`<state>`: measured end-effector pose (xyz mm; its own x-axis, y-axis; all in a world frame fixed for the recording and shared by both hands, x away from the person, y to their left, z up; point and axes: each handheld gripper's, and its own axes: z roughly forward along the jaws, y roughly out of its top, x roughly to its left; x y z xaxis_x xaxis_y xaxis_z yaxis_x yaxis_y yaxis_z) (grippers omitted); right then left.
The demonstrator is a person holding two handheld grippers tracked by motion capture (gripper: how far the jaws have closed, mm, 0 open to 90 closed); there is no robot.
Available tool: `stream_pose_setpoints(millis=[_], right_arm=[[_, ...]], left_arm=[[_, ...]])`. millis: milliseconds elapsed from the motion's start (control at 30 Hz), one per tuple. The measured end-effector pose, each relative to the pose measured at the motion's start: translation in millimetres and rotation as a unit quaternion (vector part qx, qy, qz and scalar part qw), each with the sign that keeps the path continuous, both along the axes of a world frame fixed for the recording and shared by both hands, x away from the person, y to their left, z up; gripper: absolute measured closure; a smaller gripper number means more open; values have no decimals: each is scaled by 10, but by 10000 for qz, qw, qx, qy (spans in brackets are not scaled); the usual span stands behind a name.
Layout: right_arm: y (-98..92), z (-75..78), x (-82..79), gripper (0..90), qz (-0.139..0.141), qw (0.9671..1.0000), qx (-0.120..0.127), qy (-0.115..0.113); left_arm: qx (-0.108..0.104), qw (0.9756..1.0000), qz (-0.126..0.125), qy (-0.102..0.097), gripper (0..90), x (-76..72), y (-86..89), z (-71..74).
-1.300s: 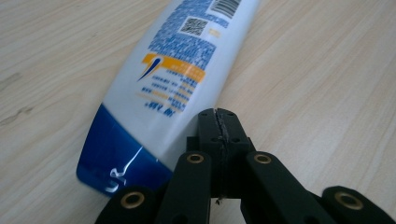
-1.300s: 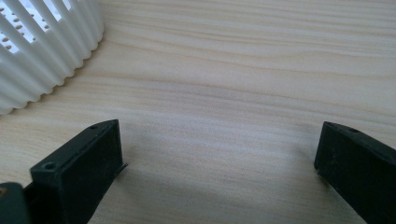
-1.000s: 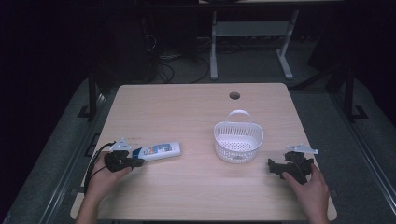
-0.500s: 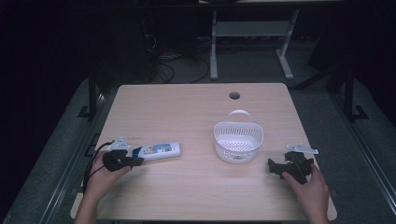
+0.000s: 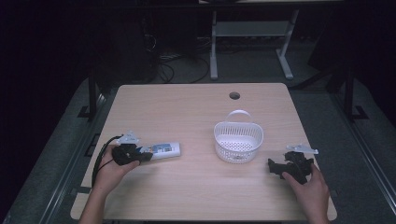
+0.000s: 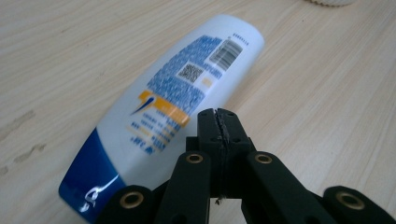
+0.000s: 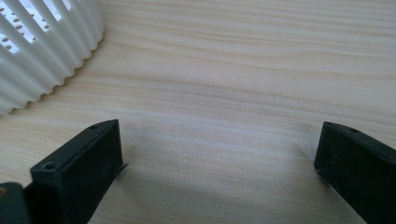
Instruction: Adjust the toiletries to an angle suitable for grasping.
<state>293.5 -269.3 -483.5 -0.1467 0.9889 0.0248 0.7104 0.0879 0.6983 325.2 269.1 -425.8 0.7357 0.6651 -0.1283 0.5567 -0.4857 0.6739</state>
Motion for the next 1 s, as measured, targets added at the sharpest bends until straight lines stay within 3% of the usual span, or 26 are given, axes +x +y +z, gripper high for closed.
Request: stream_pose_setpoints(millis=[400, 733, 1000], right_arm=[[0, 0, 0, 4, 1, 10000, -2, 1], [0, 0, 0, 4, 0, 10000, -1, 0], [0, 0, 0, 4, 0, 10000, -1, 0]], left_arm=[[-60, 9999, -111, -18, 900, 213, -172, 76], [-28, 9998, -210, -46, 900, 491, -366, 131], [-47, 9997, -235, 9, 900, 714, -509, 94]])
